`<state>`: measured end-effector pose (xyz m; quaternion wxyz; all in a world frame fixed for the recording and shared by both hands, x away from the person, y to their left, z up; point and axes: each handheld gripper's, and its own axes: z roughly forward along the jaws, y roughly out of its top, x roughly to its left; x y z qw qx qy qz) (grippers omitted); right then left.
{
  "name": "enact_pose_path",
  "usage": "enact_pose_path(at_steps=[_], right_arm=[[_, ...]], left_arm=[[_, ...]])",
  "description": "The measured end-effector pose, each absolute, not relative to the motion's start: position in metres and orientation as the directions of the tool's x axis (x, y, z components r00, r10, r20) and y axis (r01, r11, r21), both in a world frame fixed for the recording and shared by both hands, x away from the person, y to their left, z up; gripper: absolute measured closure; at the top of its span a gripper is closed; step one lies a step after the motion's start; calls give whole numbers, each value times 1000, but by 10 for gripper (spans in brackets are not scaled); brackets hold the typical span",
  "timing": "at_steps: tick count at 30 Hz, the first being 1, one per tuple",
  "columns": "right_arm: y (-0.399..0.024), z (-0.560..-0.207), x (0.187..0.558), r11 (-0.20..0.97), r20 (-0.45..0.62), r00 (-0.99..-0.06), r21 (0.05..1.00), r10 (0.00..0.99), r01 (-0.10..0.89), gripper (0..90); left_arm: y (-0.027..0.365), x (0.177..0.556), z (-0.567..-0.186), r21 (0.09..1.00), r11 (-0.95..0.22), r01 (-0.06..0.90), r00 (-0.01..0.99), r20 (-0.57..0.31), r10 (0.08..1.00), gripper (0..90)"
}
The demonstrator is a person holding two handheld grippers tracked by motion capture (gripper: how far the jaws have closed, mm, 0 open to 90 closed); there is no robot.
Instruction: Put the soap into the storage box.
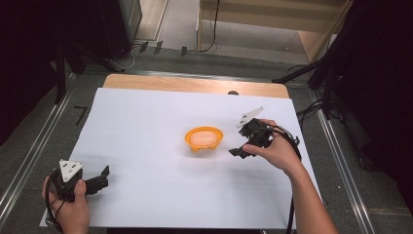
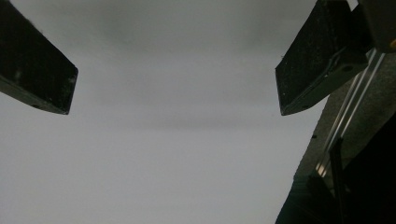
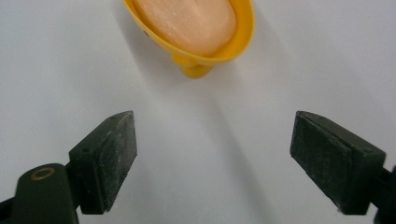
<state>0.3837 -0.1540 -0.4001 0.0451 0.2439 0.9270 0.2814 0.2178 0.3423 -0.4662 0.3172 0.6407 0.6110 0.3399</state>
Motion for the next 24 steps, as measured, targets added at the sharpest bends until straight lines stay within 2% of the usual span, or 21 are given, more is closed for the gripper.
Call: enact_pose_path(at_steps=[8,24], right_arm=[[-185,-407,375,645,79,-818,573,570,506,142],[-234,-428,347,578,53,-746,597,664,556,140]], left_arm=[[342,218,-466,822,-54,567,24,49,999,0],[342,218,-467,823,-57,565,23,53,998,0]])
